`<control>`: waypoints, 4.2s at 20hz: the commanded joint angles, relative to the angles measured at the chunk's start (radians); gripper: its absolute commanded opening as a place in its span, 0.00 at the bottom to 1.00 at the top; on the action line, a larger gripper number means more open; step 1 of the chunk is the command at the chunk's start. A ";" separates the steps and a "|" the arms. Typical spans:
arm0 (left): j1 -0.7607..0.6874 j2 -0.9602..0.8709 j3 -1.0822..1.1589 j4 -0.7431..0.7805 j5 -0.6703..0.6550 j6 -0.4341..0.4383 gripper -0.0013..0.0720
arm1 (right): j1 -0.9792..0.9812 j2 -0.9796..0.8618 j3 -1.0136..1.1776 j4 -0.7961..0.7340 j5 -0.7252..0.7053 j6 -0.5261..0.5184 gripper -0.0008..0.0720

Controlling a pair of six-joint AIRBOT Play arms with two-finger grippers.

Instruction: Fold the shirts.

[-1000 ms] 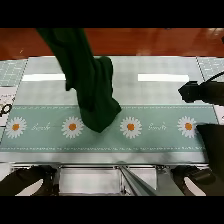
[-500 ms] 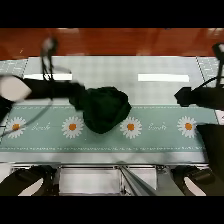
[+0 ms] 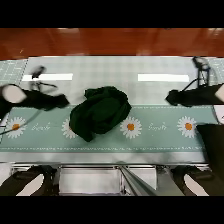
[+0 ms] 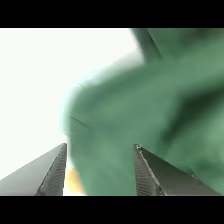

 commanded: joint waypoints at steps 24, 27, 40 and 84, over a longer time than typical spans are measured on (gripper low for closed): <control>0.023 -0.212 -0.169 -0.610 0.044 0.407 0.04 | 0.295 -0.251 -0.416 0.789 -0.417 -0.186 0.57; 0.049 -0.212 -0.161 -0.607 0.013 0.410 0.04 | 0.295 -0.363 -0.362 0.908 -0.405 -0.283 0.57; 0.048 -0.212 -0.161 -0.607 0.008 0.410 0.04 | 0.295 -0.665 -0.074 0.942 -0.308 -0.339 0.36; 0.086 0.251 -0.232 -0.520 0.116 0.429 0.04 | 0.079 -0.156 0.515 0.071 0.149 -0.136 0.04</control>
